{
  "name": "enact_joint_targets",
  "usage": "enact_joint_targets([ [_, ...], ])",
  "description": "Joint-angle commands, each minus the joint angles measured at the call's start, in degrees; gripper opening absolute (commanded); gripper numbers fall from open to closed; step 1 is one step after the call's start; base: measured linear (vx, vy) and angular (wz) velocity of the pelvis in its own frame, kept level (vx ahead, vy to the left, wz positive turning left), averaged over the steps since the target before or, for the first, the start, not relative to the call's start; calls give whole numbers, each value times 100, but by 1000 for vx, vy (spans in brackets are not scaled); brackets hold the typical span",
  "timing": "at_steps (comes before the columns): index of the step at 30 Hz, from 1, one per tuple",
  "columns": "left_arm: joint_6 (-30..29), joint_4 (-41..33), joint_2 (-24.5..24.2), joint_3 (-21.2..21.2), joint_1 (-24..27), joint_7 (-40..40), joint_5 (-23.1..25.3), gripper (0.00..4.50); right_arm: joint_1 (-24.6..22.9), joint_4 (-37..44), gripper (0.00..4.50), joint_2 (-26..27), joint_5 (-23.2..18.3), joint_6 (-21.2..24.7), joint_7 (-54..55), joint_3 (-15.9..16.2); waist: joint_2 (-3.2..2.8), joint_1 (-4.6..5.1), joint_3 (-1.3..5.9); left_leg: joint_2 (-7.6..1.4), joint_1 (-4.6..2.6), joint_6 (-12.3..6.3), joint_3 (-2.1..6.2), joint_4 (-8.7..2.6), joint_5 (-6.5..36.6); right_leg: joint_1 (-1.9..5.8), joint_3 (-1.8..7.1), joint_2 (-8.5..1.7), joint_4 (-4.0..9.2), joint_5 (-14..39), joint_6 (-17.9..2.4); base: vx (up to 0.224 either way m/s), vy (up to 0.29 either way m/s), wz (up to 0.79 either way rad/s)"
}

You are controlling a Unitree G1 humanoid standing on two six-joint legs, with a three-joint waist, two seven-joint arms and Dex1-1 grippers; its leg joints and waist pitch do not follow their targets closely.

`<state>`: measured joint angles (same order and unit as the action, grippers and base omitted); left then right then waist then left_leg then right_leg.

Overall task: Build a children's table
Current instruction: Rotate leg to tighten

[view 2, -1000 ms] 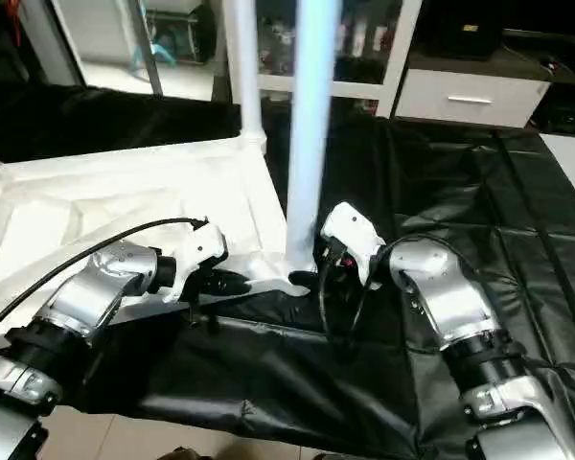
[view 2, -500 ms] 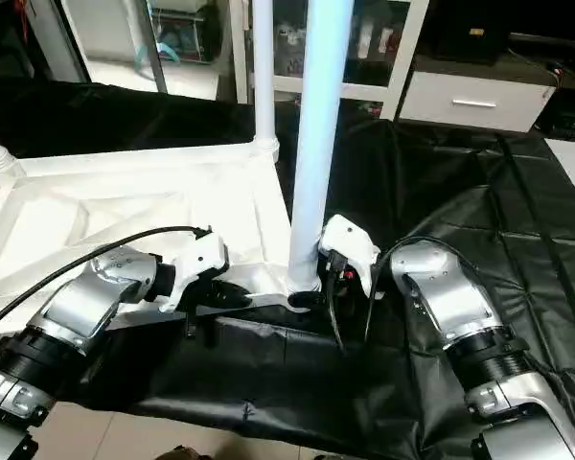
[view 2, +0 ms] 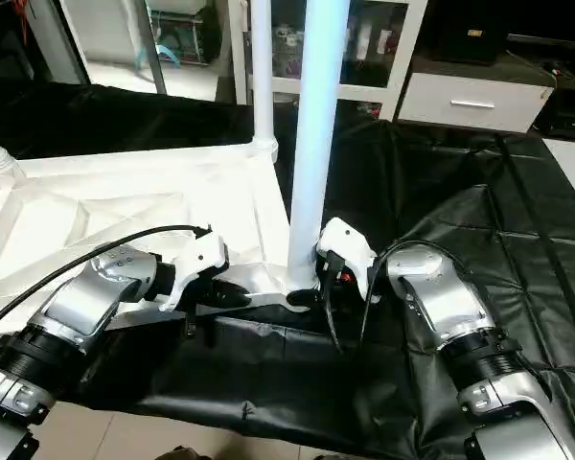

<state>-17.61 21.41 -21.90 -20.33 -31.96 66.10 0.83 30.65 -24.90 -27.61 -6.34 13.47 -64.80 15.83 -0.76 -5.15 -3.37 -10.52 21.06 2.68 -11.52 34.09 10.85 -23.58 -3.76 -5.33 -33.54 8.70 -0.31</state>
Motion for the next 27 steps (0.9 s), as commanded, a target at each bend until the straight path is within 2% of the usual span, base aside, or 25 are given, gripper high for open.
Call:
enact_joint_targets([
  [1, -116, -77, 34, -141, 104, 79, -39, 0, 17, -31, 273, 86, 2, 14, -21, 14, 30, -8, 427, -275, -82, -278, 116, -395, 1048, 299, 230, -316, 276, 1110, -1504, 0, 0, 0],
  [2, -116, -76, 34, -140, 105, 79, -39, 0, 18, -33, 272, 88, 2, 14, -16, 13, 39, -8, 433, -275, -79, -279, 119, -394, 1027, 307, 229, -316, 264, 1058, -1512, 0, 0, 0],
  [3, -110, -60, 31, -137, 110, 83, -43, 0, 26, -54, 272, 110, 13, 20, 47, -4, 4, -8, 431, -275, -81, -273, 122, -393, 1033, 302, 230, -319, 264, 1048, -1520, 0, 0, 0],
  [5, -137, -15, 58, -122, 109, 83, -68, 0, 43, -151, 267, 182, 71, 45, 350, -84, 51, 18, 424, -269, -79, -241, 117, -400, 1118, 303, 228, -312, 281, 1132, -1506, 0, 0, 0],
  [6, -170, 27, 120, -91, 90, 15, -86, 0, 72, -279, 267, 280, 104, 66, 660, -187, 46, 18, 423, -267, -77, -231, 121, -400, 1138, 307, 230, -322, 281, 1177, -1500, 0, 0, 0],
  [7, -170, 27, 120, -91, 90, 15, -86, 0, 72, -279, 267, 280, 104, 66, 660, -187, 34, 35, 408, -260, -73, -190, 125, -407, 1237, 293, 232, -327, 304, 1363, -1461, 0, 0, 0],
  [10, -213, 312, 409, 16, -32, -408, -50, 0, 176, -713, 266, 707, 203, 210, 1795, -496, 47, 116, 376, -229, -74, -28, 146, -428, 1582, 276, 228, -321, 367, 1951, -1297, 0, 0, 0],
  [12, -176, 739, 745, 153, -224, -997, 30, 0, 245, -963, 265, 1043, 209, 445, 2614, -725, 50, 182, 372, -218, -104, 54, 156, -424, 1781, 243, 221, -314, 418, 2338, -1149, 0, 0, 0],
  [14, -262, 1389, 1225, 439, -560, -1934, 69, 0, 337, -1297, 265, 1418, 167, 788, 3424, -961, 121, 205, 364, -200, -123, 80, 162, -417, 1817, 217, 210, -307, 450, 2622, -1044, 0, 0, 0],
  [16, -299, 1567, 1353, 533, -660, -2206, 70, 0, 363, -1394, 265, 1509, 173, 833, 3613, -1006, 90, 186, 366, -200, -162, 95, 173, -411, 1935, 187, 194, -319, 501, 2878, -937, 0, 0, 0],
  [18, -252, 1872, 1542, 716, -833, -2666, 29, 0, 430, -1584, 265, 1647, 239, 791, 3997, -1039, 82, 178, 363, -197, -153, 79, 173, -423, 2005, 174, 193, -323, 524, 2893, -871, 0, 0, 0],
  [19, -90, 2268, 1753, 990, -1053, -3346, -46, 0, 532, -1848, 264, 1854, 349, 678, 4568, -1062, 81, 168, 366, -202, -160, 116, 191, -435, 2063, 177, 183, -319, 525, 2883, -834, 0, 0, 0],
  [20, 114, 2613, 1886, 1182, -1244, -4006, -36, 0, 655, -2117, 264, 2081, 400, 596, 5188, -1149, 66, 167, 364, -182, -197, 148, 193, -425, 2158, 158, 170, -315, 542, 2981, -794, 0, 0, 0],
  [21, 381, 3004, 2013, 1366, -1461, -4783, 13, 0, 811, -2430, 264, 2377, 449, 499, 5991, -1269, 64, 189, 354, -159, -210, 147, 176, -417, 2216, 116, 167, -305, 574, 3080, -789, 0, 0, 0],
  [22, 456, 3088, 2032, 1388, -1506, -4942, 44, 0, 853, -2502, 264, 2461, 471, 480, 6161, -1279, 48, 204, 363, -160, -257, 229, 200, -419, 2387, 90, 152, -301, 594, 3220, -730, 0, 0, 0],
  [23, 562, 3204, 2059, 1418, -1569, -5165, 87, 0, 912, -2604, 264, 2577, 502, 453, 6399, -1294, 62, 187, 381, -163, -242, 215, 218, -427, 2348, 131, 140, -312, 587, 3161, -700, 0, 0, 0],
  [24, 677, 3308, 2085, 1449, -1624, -5334, 112, 0, 979, -2710, 264, 2694, 519, 422, 6606, -1310, 71, 169, 406, -171, -182, 118, 218, -457, 2140, 195, 151, -333, 567, 2890, -692, 0, 0, 0],
  [25, 733, 3375, 2101, 1443, -1665, -5344, 140, 0, 1025, -2769, 264, 2749, 557, 391, 6693, -1307, 2, 160, 428, -188, -149, 62, 205, -480, 1895, 206, 176, -324, 538, 2410, -757, 0, 0, 0],
  [26, 753, 3400, 2107, 1440, -1680, -5348, 151, 0, 1043, -2791, 264, 2769, 571, 379, 6726, -1305, 11, 164, 422, -184, -123, 25, 191, -485, 1808, 209, 184, -301, 504, 2104, -848, 0, 0, 0],
  [27, 767, 3430, 2129, 1439, -1708, -5249, 145, 0, 1078, -2800, 264, 2800, 572, 323, 6733, -1331, 28, 162, 421, -180, -116, -5, 179, -482, 1802, 216, 188, -308, 494, 2023, -883, 0, 0, 0],
])
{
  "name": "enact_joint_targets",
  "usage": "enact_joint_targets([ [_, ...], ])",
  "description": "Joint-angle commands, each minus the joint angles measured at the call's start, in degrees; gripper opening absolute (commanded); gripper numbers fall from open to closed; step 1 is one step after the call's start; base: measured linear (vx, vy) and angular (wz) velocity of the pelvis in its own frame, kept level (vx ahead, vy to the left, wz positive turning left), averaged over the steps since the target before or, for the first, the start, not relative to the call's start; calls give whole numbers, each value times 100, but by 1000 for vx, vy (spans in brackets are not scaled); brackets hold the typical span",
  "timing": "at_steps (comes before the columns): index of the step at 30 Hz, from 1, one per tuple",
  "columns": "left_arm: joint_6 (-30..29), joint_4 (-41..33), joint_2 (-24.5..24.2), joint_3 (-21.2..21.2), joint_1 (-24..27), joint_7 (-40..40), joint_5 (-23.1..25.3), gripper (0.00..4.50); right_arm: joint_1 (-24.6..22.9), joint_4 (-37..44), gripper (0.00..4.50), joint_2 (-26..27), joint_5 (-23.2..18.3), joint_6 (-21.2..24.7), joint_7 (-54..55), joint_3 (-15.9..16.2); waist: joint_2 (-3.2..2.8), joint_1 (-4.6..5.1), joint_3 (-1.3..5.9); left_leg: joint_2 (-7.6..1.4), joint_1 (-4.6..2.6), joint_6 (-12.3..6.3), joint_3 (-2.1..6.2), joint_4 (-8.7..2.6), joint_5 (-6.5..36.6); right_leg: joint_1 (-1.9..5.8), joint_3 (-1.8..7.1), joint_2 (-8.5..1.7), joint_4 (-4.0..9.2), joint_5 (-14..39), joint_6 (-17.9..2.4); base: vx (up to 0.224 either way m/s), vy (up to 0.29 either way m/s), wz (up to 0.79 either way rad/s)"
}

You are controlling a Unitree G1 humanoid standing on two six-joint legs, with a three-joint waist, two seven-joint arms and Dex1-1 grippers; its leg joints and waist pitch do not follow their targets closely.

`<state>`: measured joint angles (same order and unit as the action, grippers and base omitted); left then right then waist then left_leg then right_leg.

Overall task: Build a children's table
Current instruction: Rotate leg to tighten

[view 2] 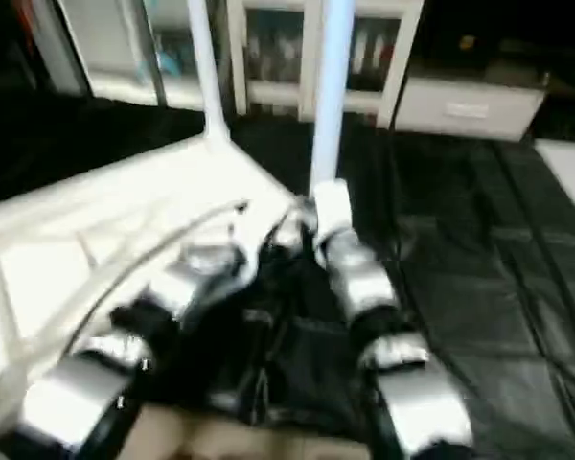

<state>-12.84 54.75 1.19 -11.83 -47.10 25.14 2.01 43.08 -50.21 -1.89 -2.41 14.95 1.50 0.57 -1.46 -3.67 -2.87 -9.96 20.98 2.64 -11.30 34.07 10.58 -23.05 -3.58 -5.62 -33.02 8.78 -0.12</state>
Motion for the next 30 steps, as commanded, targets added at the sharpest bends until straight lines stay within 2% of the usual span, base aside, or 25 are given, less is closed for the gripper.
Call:
enact_joint_targets([
  [1, 272, 93, -168, 579, -200, -1006, 7, 0, -163, -216, 264, 228, 123, 73, 46, 128, 95, 3, 379, -231, -111, -55, 147, -470, 1822, 172, 180, -297, 428, 1962, -951, 0, 0, 0],
  [3, 243, 85, -181, 519, -197, -821, 18, 0, -172, -104, 264, 202, 21, -69, -142, 33, 93, -4, 390, -235, -101, -118, 138, -462, 1750, 187, 186, -308, 413, 1869, -996, 0, 0, 0],
  [4, 172, 18, -218, 438, -151, -518, 14, 0, -233, 137, 264, 106, -130, -288, -534, -80, 90, -16, 395, -239, -77, -195, 130, -451, 1578, 206, 190, -313, 393, 1686, -1052, 0, 0, 0],
  [5, 172, 18, -218, 438, -151, -518, 14, 0, -233, 137, 320, 106, -130, -288, -534, -80, 91, -28, 402, -240, -66, -244, 126, -446, 1462, 221, 187, -315, 378, 1578, -1086, 0, 0, 0],
  [6, 167, 19, -226, 422, -142, -473, 16, 0, -254, 185, 320, 77, -146, -307, -625, -79, 93, -30, 405, -241, -59, -261, 128, -442, 1400, 228, 187, -316, 365, 1528, -1106, 0, 0, 0],
  [7, 124, -26, -278, 333, -62, -240, 38, 0, -406, 479, 334, -145, -188, -238, -1227, 26, 20, -48, 404, -244, -75, -282, 124, -447, 1386, 238, 172, -286, 386, 1423, -1104, 0, 0, 0],
  [8, 176, 58, -291, 294, -66, -193, 43, 0, -444, 525, 341, -238, -185, -197, -1453, 97, 41, -57, 421, -247, -39, -341, 144, -440, 1315, 274, 175, -292, 329, 1185, -1117, 0, 0, 0],
  [9, 176, 58, -291, 294, -66, -193, 43, 0, -444, 525, 356, -238, -185, -197, -1453, 97, 41, -57, 421, -247, -39, -341, 144, -440, 1315, 274, 175, -292, 329, 1185, -1117, 0, 0, 0],
  [10, 168, 12, -341, 201, 8, -12, 59, 0, -552, 750, 370, -497, -286, -40, -1805, 96, 76, -4, 444, -243, 31, -431, 164, -428, 1039, 347, 160, -312, 276, 892, -1168, 0, 0, 0],
  [11, 168, -13, -369, 157, 42, 81, 66, 0, -592, 842, 377, -631, -334, 40, -2000, 115, 86, -5, 447, -250, -17, -524, 140, -392, 925, 305, 165, -306, 270, 711, -1322, 0, 0, 0],
  [12, 91, -150, -445, 57, 134, 360, 70, 0, -667, 1064, 381, -896, -420, 190, -2453, 168, 107, -10, 451, -243, -13, -581, 127, -379, 865, 311, 165, -299, 264, 647, -1388, 0, 0, 0],
  [13, 91, -150, -445, 57, 134, 360, 70, 0, -667, 1064, 388, -896, -420, 190, -2453, 168, 107, -43, 460, -248, -11, -641, 123, -366, 775, 332, 166, -312, 247, 545, -1434, 0, 0, 0],
  [14, 24, -261, -499, -11, 201, 558, 74, 0, -720, 1223, 402, -1077, -474, 296, -2781, 209, 103, -55, 451, -252, 2, -716, 114, -359, 624, 311, 171, -314, 230, 445, -1511, 0, 0, 0],
  [15, -15, -476, -613, -145, 315, 915, 89, 0, -800, 1470, 414, -1369, -471, 345, -3324, 367, 105, -77, 452, -262, 8, -774, 121, -353, 662, 344, 154, -315, 229, 491, -1528, 0, 0, 0],
  [16, -137, -699, -729, -280, 424, 1263, 97, 0, -872, 1689, 421, -1632, -446, 325, -3773, 516, 94, -66, 434, -272, 14, -790, 113, -357, 702, 321, 161, -316, 236, 576, -1548, 0, 0, 0],
  [17, -203, -931, -873, -437, 542, 1610, 121, 0, -937, 1900, 433, -1891, -442, 308, -4196, 654, 93, -101, 413, -308, -18, -747, 110, -367, 879, 306, 160, -322, 269, 811, -1521, 0, 0, 0],
  [18, -209, -1113, -989, -568, 634, 1892, 150, 0, -996, 2085, 433, -2093, -435, 308, -4545, 736, 42, -100, 405, -308, -12, -713, 113, -370, 940, 298, 166, -322, 272, 930, -1505, 0, 0, 0],
  [19, -297, -1359, -1146, -732, 749, 2284, 132, 0, -1052, 2253, 433, -2320, -413, 246, -4899, 829, 60, -97, 394, -311, -20, -622, 99, -379, 1078, 285, 168, -307, 303, 1156, -1457, 0, 0, 0],
  [20, -270, -1496, -1241, -827, 812, 2504, 124, 0, -1088, 2341, 433, -2443, -416, 215, -5092, 874, 6, -111, 387, -329, -42, -507, 112, -395, 1221, 275, 168, -308, 311, 1340, -1431, 0, 0, 0],
  [21, -244, -1626, -1331, -917, 872, 2713, 117, 0, -1121, 2424, 433, -2561, -418, 186, -5276, 917, 19, -119, 381, -349, -55, -461, 117, -410, 1317, 272, 169, -310, 329, 1425, -1407, 0, 0, 0],
  [22, -343, -2111, -1652, -1209, 1061, 3457, -9, 0, -1238, 2723, 433, -2894, -516, 164, -5827, 999, 21, -143, 378, -359, -71, -385, 114, -420, 1407, 264, 179, -306, 321, 1504, -1385, 0, 0, 0],
  [25, -385, -2251, -1744, -1286, 1108, 3648, -50, 0, -1270, 2815, 433, -2969, -570, 197, -5963, 1006, 12, -155, 363, -354, -86, -263, 104, -443, 1558, 236, 188, -289, 323, 1575, -1399, 0, 0, 0],
  [26, -411, -2452, -1873, -1375, 1164, 3923, -121, 0, -1343, 3036, 433, -3085, -689, 305, -6197, 1062, 18, -160, 353, -349, -119, -193, 95, -447, 1721, 214, 190, -275, 340, 1675, -1378, 0, 0, 0],
  [29, -344, -2756, -2093, -1520, 1233, 4362, -157, 0, -1536, 3487, 433, -3337, -850, 484, -6758, 1306, 3, -186, 358, -376, -113, -172, 119, -476, 1746, 240, 199, -295, 329, 1697, -1305, 0, 0, 0],
  [30, -400, -2860, -2136, -1539, 1258, 4423, -131, 0, -1582, 3580, 433, -3386, -850, 521, -6890, 1367, 42, -184, 367, -375, -109, -185, 113, -469, 1654, 236, 203, -297, 316, 1600, -1326, 0, 0, 0],
])
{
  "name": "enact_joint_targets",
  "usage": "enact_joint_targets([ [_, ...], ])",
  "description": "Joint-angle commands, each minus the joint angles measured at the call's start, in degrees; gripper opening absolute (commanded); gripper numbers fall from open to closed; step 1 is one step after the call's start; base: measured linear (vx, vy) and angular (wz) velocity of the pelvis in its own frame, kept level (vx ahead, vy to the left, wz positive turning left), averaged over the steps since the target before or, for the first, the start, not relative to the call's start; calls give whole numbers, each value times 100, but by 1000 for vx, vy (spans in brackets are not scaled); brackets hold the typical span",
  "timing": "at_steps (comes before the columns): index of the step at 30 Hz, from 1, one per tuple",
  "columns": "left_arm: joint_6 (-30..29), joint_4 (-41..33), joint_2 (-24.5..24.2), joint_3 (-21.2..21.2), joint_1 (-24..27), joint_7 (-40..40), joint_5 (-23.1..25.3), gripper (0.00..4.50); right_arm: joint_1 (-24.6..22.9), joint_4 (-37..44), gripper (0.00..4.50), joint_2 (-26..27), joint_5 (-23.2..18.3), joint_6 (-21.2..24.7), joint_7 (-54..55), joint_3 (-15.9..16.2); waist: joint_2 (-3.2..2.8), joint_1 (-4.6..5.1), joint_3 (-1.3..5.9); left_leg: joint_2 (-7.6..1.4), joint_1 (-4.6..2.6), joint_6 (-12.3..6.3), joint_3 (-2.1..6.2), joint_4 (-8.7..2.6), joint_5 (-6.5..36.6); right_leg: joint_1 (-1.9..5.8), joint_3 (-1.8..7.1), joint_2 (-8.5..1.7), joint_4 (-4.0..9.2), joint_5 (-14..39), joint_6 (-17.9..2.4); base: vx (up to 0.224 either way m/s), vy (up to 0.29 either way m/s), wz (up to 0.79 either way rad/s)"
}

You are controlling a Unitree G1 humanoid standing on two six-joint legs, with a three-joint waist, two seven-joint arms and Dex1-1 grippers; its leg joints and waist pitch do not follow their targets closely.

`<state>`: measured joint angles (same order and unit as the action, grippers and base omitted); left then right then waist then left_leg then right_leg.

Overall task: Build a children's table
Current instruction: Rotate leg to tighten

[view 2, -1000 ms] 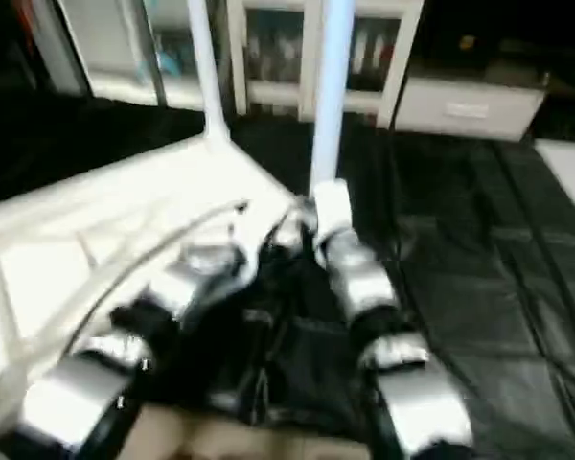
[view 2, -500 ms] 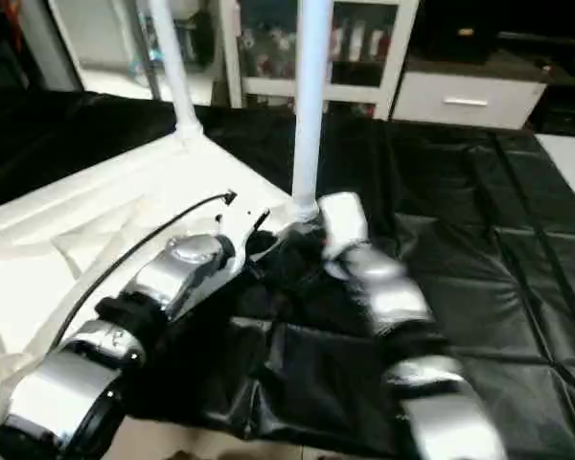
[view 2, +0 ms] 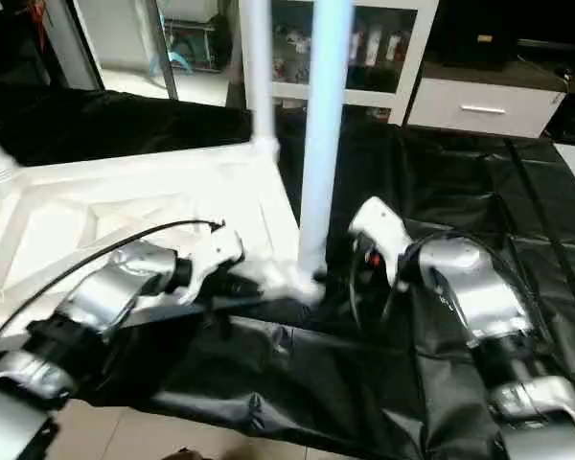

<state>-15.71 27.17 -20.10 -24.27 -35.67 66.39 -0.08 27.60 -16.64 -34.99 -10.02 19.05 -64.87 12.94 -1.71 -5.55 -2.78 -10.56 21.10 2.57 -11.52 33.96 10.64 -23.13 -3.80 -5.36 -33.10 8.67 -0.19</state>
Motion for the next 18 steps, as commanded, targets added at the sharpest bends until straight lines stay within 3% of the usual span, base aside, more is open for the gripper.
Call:
enact_joint_targets([
  [1, -114, -103, -8, -295, 115, 298, 78, 0, -34, 223, 433, -76, -88, 112, -253, 130, 54, 3, 362, -311, -112, -202, 128, -446, 1532, 241, 233, -324, 307, 1456, -1366, 0, 0, 0],
  [5, -304, -296, -20, -280, 143, 236, 146, 0, -66, 266, 433, -78, 92, 58, -533, 371, 79, -7, 354, -296, -95, -201, 128, -441, 1522, 249, 234, -344, 324, 1624, -1352, 0, 0, 0],
  [10, -398, -447, -44, -312, 187, 249, 134, 0, 78, -18, 433, 93, 259, -85, -422, 436, 89, -6, 361, -291, -87, -186, 139, -440, 1401, 245, 233, -343, 326, 1644, -1304, 0, 0, 0],
  [11, -421, -478, -48, -313, 200, 232, 131, 0, 130, -90, 433, 154, 261, -102, -375, 440, 145, -3, 367, -288, -87, -203, 130, -433, 1370, 245, 230, -347, 328, 1628, -1314, 0, 0, 0],
  [13, -477, -548, -64, -313, 220, 225, 114, 0, 187, -116, 417, 214, 189, -42, -357, 438, 90, -3, 367, -291, -88, -221, 135, -427, 1304, 238, 230, -341, 309, 1550, -1339, 0, 0, 0],
  [15, -523, -585, -61, -304, 225, 226, 108, 0, 235, -154, 395, 244, 160, -20, -361, 426, 82, 3, 368, -286, -88, -224, 131, -428, 1308, 243, 227, -331, 305, 1500, -1359, 0, 0, 0],
  [17, -555, -606, -50, -300, 223, 234, 120, 0, 289, -210, 380, 254, 156, -17, -378, 425, 143, 24, 365, -280, -82, -228, 125, -428, 1327, 253, 224, -328, 311, 1544, -1345, 0, 0, 0],
  [18, -564, -611, -46, -299, 222, 236, 127, 0, 302, -223, 370, 252, 160, -21, -383, 427, 121, 22, 361, -283, -84, -227, 133, -429, 1330, 254, 228, -341, 310, 1614, -1329, 0, 0, 0],
])
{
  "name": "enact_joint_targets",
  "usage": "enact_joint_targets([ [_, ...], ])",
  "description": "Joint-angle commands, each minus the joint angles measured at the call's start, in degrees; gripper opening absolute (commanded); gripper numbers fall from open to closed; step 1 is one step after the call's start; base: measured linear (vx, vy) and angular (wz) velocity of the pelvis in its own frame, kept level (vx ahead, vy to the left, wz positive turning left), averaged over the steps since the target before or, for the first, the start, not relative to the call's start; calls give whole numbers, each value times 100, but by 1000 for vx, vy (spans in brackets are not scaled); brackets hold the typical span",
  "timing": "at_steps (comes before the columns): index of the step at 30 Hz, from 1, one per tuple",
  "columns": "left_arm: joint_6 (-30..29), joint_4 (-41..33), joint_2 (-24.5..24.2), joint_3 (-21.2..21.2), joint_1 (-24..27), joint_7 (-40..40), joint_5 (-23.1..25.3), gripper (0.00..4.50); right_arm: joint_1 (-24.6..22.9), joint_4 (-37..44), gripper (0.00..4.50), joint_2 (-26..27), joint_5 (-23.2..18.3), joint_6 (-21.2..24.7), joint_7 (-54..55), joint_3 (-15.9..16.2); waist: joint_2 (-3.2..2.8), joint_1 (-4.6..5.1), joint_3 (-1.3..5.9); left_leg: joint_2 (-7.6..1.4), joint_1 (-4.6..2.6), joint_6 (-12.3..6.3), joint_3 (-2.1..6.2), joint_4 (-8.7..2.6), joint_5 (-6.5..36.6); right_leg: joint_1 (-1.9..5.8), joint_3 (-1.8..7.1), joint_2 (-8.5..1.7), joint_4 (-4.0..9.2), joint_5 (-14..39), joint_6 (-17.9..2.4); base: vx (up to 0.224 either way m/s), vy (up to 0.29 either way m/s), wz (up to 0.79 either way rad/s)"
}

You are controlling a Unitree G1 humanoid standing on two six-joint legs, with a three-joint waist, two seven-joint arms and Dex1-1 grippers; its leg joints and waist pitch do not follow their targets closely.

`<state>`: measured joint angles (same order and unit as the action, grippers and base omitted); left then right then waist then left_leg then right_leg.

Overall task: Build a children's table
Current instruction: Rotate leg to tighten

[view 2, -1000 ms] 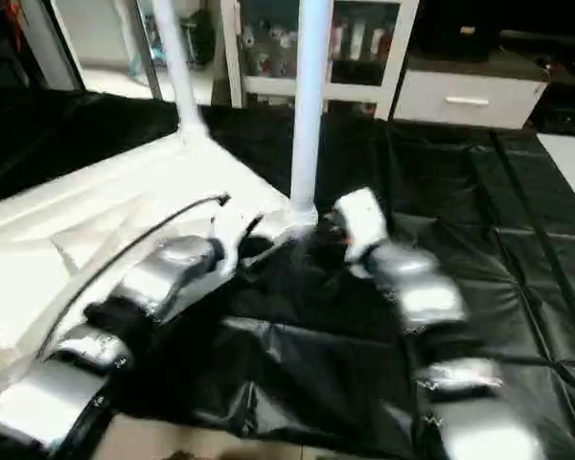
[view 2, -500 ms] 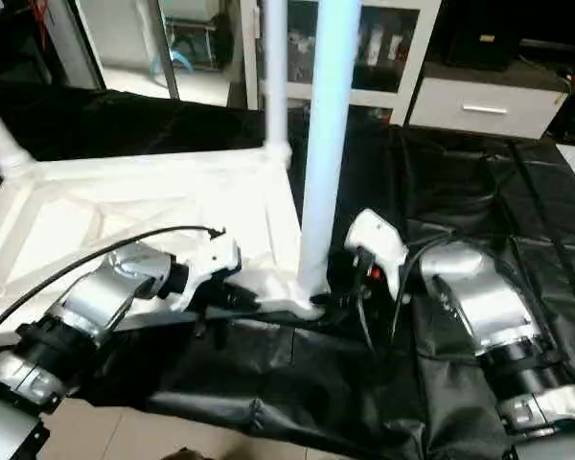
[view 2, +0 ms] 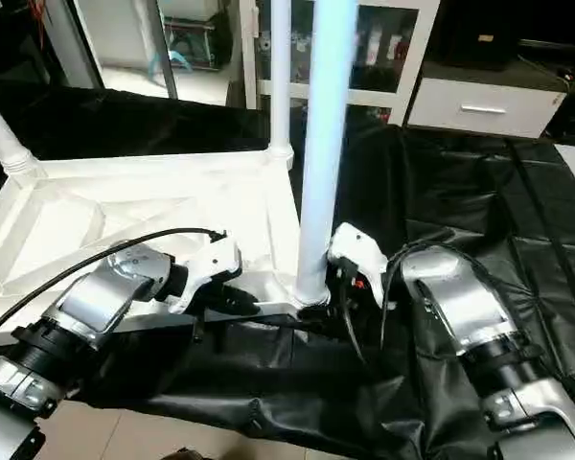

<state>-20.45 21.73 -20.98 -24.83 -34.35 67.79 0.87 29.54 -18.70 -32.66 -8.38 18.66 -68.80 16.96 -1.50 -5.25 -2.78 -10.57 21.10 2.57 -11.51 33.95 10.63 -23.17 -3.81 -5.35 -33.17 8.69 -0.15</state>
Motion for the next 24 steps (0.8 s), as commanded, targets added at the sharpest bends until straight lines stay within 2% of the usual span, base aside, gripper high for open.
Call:
enact_joint_targets([
  [1, -72, -45, 50, -227, 83, 80, 57, 0, 125, -46, 360, 63, 20, 9, -7, -2, 94, -2, 360, -281, -85, -228, 131, -426, 1330, 251, 230, -339, 326, 1651, -1311, 0, 0, 0],
  [10, -176, -157, 12, -258, 177, 102, 68, 0, 84, -151, 272, 134, 95, -51, -15, 60, 85, 15, 372, -279, -87, -233, 127, -418, 1267, 255, 227, -322, 308, 1488, -1351, 0, 0, 0],
  [12, -179, -165, 13, -262, 184, 100, 74, 0, 79, -156, 265, 136, 105, -59, -14, 69, 69, 11, 376, -276, -85, -245, 127, -413, 1233, 258, 227, -322, 299, 1427, -1372, 0, 0, 0],
  [18, -175, -79, 86, -234, 165, 23, 83, 0, -5, -245, 260, 190, 155, -127, -16, 95, 87, 13, 376, -274, -86, -256, 123, -408, 1244, 263, 226, -325, 306, 1473, -1379, 0, 0, 0],
  [20, -201, -30, 165, -156, 167, -63, 28, 0, -31, -328, 259, 312, 135, -120, 185, 19, 87, 22, 371, -271, -88, -237, 123, -409, 1295, 258, 226, -323, 316, 1538, -1363, 0, 0, 0],
  [21, -213, 17, 241, -77, 161, -134, -33, 0, -16, -449, 259, 462, 144, -131, 482, -79, 63, 30, 370, -268, -86, -236, 120, -407, 1316, 238, 231, -328, 318, 1571, -1366, 0, 0, 0],
  [22, -209, 247, 524, 202, 127, -430, -218, 0, 43, -838, 259, 869, 196, -138, 1342, -331, 63, 40, 358, -264, -97, -171, 128, -421, 1426, 239, 222, -323, 345, 1726, -1331, 0, 0, 0],
  [23, -209, 247, 524, 202, 127, -430, -218, 0, 43, -838, 258, 869, 196, -138, 1342, -331, 54, 68, 343, -244, -91, -140, 118, -421, 1500, 222, 223, -317, 369, 1834, -1316, 0, 0, 0],
  [24, -187, 369, 651, 319, 103, -576, -283, 0, 61, -991, 257, 1025, 214, -134, 1674, -423, 69, 104, 341, -233, -86, -24, 158, -445, 1723, 248, 196, -330, 398, 2183, -1199, 0, 0, 0],
])
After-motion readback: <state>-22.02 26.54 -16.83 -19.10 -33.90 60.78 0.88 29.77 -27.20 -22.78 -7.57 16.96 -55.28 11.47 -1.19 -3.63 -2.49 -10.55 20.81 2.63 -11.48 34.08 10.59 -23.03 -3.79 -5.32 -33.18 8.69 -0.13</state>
